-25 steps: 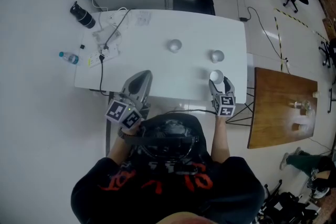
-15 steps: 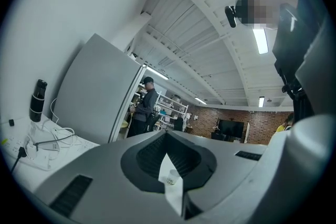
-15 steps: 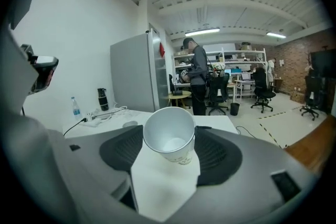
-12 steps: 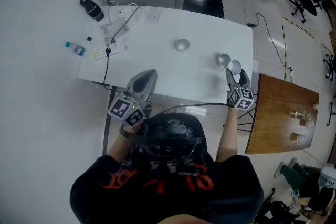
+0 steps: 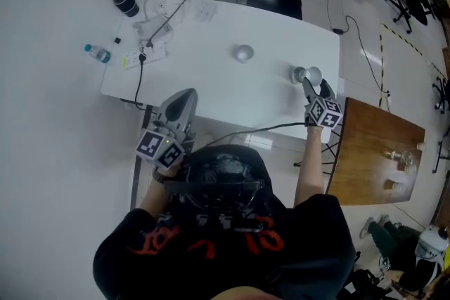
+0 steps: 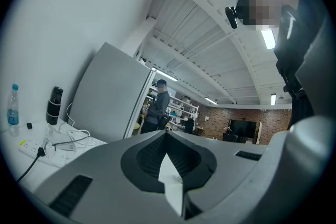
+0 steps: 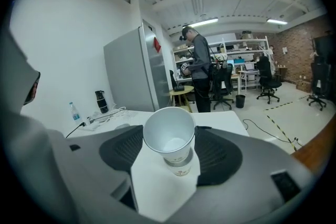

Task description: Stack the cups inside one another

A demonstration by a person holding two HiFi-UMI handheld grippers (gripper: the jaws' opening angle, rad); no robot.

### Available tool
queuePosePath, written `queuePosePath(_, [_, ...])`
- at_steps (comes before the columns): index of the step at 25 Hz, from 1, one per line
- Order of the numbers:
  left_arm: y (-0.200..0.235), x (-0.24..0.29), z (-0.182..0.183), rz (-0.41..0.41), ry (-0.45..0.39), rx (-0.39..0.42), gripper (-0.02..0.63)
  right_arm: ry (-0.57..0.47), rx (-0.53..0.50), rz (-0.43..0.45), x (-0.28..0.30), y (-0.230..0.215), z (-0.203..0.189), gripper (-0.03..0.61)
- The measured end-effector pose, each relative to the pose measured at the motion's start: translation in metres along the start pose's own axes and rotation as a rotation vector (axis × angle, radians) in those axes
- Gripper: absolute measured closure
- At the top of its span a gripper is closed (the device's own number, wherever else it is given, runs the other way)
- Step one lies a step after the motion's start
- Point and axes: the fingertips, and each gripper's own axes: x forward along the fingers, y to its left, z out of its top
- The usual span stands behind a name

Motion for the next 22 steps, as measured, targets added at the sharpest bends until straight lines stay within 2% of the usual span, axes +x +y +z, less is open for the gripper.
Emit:
queuePosePath(8, [0.005, -0.008, 0.000, 0.039, -0.006, 0.004, 0.614, 0.107, -0.007, -0.009, 0.042, -0.007, -0.030, 0.255])
queuePosePath(15, [0.014, -0.012, 0.015, 0.076, -0.030, 0.019, 0.614, 0.167, -0.032, -0.006, 0.052, -0.007, -0.043, 0.250])
queuePosePath(18, [0.023, -0.015, 0.021, 0.093, -0.041, 0.029, 0.614, 0.169, -0.003, 0.029, 0.054, -0.001, -0.047, 0.215])
queuePosePath(22, [0.036, -0.021, 0.024, 0.112, -0.056, 0.031, 0.614, 0.172, 0.017, 0.023, 0.046, 0.000, -0.054, 0.215])
